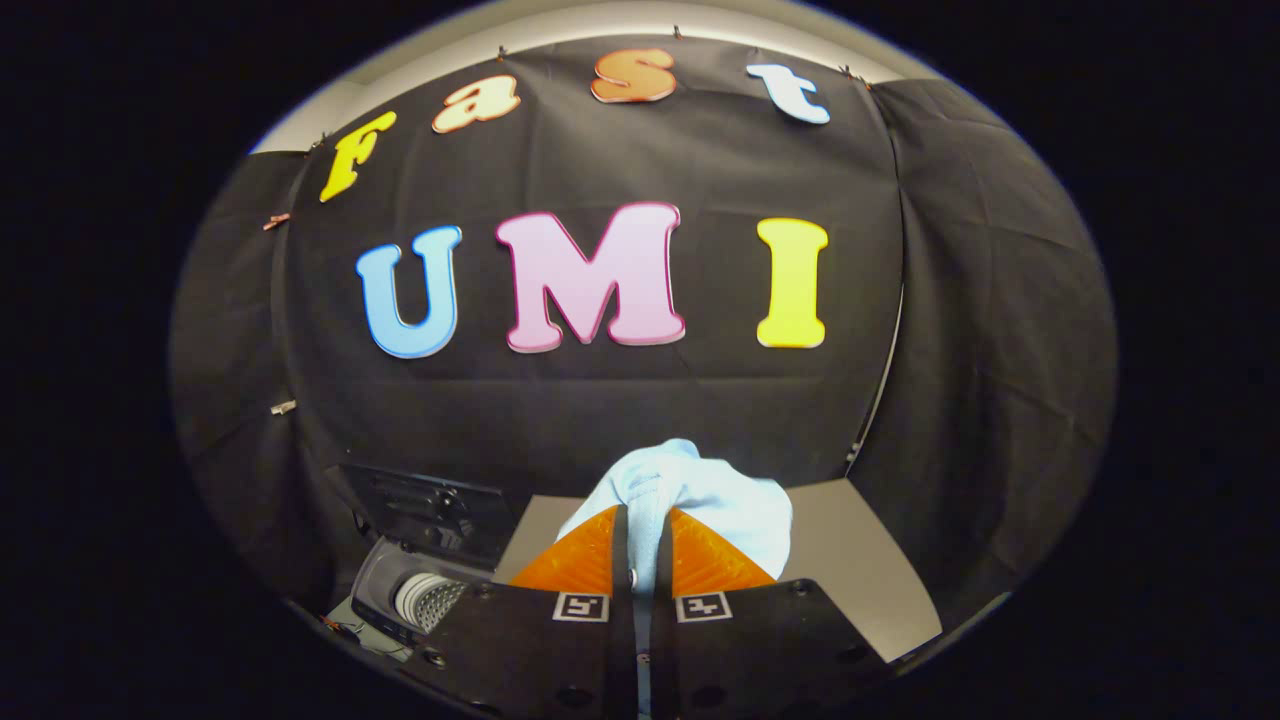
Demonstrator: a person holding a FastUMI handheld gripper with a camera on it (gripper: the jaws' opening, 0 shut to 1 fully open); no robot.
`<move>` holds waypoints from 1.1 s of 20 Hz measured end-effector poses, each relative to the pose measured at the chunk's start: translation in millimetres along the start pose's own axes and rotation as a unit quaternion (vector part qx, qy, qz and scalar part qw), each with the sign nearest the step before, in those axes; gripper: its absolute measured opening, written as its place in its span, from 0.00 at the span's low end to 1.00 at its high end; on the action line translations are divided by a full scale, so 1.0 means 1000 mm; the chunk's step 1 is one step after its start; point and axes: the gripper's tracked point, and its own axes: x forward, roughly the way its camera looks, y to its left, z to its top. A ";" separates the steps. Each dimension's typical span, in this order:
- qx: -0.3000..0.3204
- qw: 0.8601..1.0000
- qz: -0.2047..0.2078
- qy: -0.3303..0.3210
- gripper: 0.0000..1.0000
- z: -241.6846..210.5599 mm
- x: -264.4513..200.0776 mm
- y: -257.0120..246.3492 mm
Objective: Put the clothes into the washing machine and then close the washing machine lid.
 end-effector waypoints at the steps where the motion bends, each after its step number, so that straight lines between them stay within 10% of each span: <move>1: -0.003 1.000 0.008 -0.016 0.10 0.014 -0.010 0.011; 12: -0.035 0.979 0.158 -0.127 0.09 0.094 -0.051 0.180; 22: -0.034 0.945 0.309 -0.103 0.09 0.018 -0.018 0.326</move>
